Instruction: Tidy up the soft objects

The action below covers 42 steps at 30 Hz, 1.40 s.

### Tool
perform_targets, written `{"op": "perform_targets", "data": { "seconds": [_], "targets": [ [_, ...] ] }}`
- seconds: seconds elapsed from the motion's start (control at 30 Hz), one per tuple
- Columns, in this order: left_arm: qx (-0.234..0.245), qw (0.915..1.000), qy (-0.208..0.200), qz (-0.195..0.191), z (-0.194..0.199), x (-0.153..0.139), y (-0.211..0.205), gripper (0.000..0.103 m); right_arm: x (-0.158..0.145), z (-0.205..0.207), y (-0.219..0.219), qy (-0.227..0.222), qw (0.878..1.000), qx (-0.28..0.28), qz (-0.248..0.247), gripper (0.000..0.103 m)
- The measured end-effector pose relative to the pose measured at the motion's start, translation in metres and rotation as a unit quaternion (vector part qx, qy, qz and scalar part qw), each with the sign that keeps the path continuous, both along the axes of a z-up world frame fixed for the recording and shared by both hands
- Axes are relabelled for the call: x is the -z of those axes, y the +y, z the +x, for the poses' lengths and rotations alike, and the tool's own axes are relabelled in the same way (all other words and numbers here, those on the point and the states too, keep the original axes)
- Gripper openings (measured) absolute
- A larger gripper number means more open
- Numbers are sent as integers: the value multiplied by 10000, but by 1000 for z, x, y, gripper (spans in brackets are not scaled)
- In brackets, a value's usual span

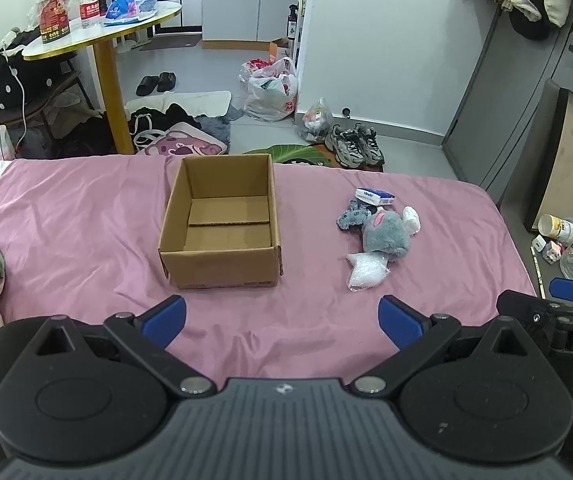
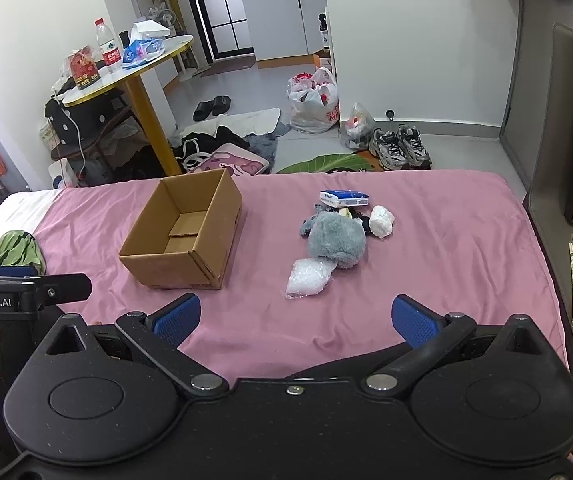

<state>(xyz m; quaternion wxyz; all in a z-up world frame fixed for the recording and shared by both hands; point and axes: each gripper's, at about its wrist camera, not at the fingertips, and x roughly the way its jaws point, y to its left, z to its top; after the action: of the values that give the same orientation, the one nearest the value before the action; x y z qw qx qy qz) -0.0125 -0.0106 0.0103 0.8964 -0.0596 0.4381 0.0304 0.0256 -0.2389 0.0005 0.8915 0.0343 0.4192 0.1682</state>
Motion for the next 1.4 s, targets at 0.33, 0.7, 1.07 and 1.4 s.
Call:
{"op": "perform_targets", "data": {
  "seconds": [0.33, 0.7, 1.07, 1.4],
  "targets": [
    [31, 10000, 14, -18, 0, 2, -2, 102, 0, -1, -2, -44, 9999, 103, -4, 103],
    [26, 10000, -40, -55, -1, 3, -3, 102, 1, -4, -1, -56, 9999, 75, -40, 103],
    [-45, 9998, -173, -109, -5, -3, 0, 102, 0, -5, -3, -109, 9999, 85, -1, 103],
    [-35, 9998, -125, -161, 5, 1, -2, 102, 0, 1, -8, -79, 9997, 195, 105, 103]
  ]
}}
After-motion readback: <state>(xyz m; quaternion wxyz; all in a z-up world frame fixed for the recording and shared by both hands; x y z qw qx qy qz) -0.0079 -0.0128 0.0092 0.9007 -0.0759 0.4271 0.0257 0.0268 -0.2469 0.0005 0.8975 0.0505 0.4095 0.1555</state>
